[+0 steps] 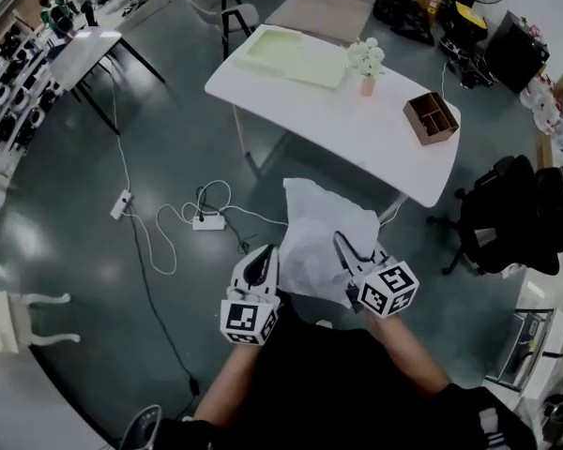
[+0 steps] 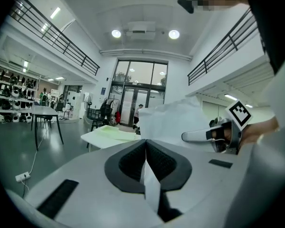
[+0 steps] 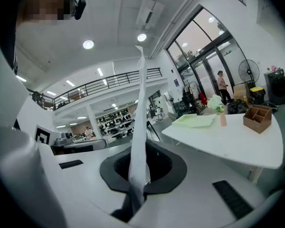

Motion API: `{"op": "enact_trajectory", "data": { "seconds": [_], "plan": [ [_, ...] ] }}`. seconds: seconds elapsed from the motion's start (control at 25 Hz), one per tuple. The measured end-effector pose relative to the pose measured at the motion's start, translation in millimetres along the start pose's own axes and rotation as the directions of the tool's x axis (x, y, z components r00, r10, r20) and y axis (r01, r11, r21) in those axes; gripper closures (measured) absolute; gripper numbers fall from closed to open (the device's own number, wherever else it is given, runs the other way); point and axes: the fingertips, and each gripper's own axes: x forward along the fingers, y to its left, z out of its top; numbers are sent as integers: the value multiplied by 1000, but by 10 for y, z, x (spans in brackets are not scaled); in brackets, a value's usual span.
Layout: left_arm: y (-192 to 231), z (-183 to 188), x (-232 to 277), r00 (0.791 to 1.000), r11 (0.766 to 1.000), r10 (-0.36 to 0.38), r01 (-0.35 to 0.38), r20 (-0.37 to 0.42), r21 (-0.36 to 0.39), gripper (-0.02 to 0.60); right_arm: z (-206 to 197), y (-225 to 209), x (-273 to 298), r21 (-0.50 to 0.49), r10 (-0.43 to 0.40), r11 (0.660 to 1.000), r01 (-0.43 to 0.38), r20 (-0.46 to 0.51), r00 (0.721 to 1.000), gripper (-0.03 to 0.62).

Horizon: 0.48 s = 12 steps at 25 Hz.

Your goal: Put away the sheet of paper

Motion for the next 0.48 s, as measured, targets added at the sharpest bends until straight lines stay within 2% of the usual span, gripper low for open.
{"op": "enact_trajectory", "data": {
  "seconds": [0.08,0.24,0.48],
  "plan": [
    [245,84,238,1000,1000,-10,10,9,-5,577,138,-120,261,-32,-20,999,20,-4,1000,595],
    [699,327,715,998,998,-54,54,17,-13,577,433,-419,774,-53,-119,992,119,2,993,595],
    [1495,694,1271,996,996,-84,85,22,-14,577,797,-561,1577,-81,-161,984,159,-22,987,595]
  ]
}}
